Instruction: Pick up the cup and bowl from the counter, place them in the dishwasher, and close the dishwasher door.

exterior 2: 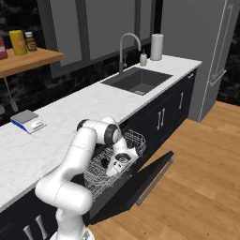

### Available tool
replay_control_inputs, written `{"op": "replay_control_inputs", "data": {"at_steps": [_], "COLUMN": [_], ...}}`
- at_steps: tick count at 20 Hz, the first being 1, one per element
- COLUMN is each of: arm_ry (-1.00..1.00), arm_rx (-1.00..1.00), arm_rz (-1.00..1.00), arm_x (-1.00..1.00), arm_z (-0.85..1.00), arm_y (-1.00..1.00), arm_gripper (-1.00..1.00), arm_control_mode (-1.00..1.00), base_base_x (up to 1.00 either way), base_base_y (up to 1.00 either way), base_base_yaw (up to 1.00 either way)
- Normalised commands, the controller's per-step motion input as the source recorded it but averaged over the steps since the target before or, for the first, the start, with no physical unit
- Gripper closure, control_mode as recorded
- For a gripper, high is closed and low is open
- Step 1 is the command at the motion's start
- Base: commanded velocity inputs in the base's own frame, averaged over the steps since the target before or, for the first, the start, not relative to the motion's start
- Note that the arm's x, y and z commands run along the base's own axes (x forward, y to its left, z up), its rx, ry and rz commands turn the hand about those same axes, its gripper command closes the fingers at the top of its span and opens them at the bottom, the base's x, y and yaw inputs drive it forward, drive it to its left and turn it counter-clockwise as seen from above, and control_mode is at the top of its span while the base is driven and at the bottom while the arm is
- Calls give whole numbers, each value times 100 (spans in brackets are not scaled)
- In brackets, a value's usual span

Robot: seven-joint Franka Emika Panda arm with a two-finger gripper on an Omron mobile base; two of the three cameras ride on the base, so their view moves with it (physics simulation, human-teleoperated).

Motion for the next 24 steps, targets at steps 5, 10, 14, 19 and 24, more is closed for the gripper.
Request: {"op": "replay_control_inputs", "data": {"at_steps": [5, 10, 14, 19, 24], "arm_ry": [5, 2, -12, -17, -6], "arm_rx": [0, 0, 0, 0, 0], "arm_rz": [-25, -23, -10, 0, -3], "arm_x": [-39, -35, -16, -6, -33], "arm_z": [3, 50, 100, 100, 43], "arm_y": [-31, -56, -59, -75, -100], "arm_gripper": [-100, -100, -100, -100, -100], "arm_control_mode": [-100, -100, -100, -100, -100], "base_base_x": [0, 0, 0, 0, 0], "base_base_y": [0, 0, 0, 0, 0], "base_base_yaw": [0, 0, 0, 0, 0]}}
